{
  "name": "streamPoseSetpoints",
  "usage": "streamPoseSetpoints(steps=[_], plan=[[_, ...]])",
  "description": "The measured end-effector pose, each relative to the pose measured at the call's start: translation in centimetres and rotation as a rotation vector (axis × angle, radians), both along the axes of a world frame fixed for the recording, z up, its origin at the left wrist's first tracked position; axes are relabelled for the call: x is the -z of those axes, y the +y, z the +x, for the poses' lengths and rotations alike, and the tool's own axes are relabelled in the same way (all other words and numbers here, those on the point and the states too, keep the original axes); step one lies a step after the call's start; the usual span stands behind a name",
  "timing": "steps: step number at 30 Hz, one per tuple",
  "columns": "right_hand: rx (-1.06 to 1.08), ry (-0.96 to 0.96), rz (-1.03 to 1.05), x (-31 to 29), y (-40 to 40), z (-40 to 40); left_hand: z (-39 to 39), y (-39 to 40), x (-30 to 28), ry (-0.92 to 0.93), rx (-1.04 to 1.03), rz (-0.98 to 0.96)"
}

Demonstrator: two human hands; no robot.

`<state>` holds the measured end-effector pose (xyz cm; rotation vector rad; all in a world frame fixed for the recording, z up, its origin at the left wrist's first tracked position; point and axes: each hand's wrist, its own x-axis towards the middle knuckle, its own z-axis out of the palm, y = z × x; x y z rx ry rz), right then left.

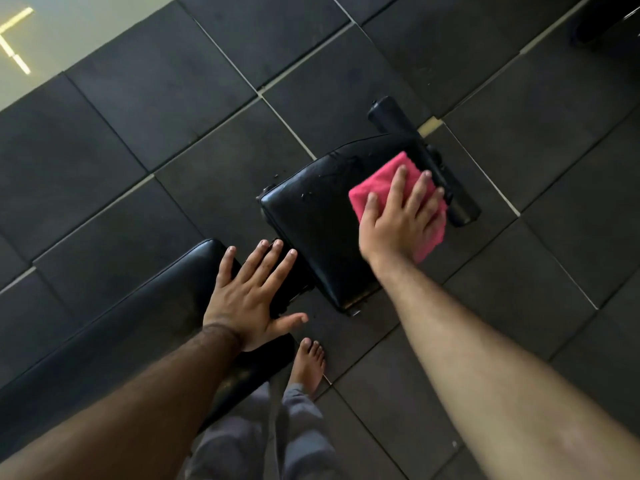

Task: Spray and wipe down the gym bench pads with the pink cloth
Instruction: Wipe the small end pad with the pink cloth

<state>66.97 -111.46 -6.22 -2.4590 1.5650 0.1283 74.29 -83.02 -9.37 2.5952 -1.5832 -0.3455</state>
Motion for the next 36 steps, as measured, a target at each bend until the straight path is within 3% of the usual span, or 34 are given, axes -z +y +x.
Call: streamPoseSetpoints(steps=[6, 11, 15, 20, 26, 32, 36], plan=[[-0.101, 0.056, 0.028, -0.5, -6.8, 6.9, 0.0, -0.2, -0.2, -0.008, -0.003, 0.025], [-0.333, -0.026, -0.052, -0.1, -0.2, 1.2, -0.2, -0.7, -1.0, 0.012, -0.014, 0.087], [-0.352, -0.018, -0.035, 0.4, 4.6, -3.6, -0.1, -0.9, -2.0, -0.001, 0.039, 0.084], [-0.348, 0.002, -0.034, 0.2, 1.5, 0.3, 3.6, -2.5, -3.1, -0.089, 0.266, -0.006], [-0.316, 0.014, -0.033, 0.4, 0.1, 8.0, 10.0, -2.8, -3.0, -0.062, 0.528, 0.064], [-0.79, -0.02, -0.058, 0.6, 6.1, 1.5, 11.7, -1.2, -2.1, -0.043, 0.22, 0.055], [-0.852, 0.0, -0.065, 0.7, 6.3, -0.6, 11.2, -1.1, -1.1, 0.062, 0.107, 0.053]])
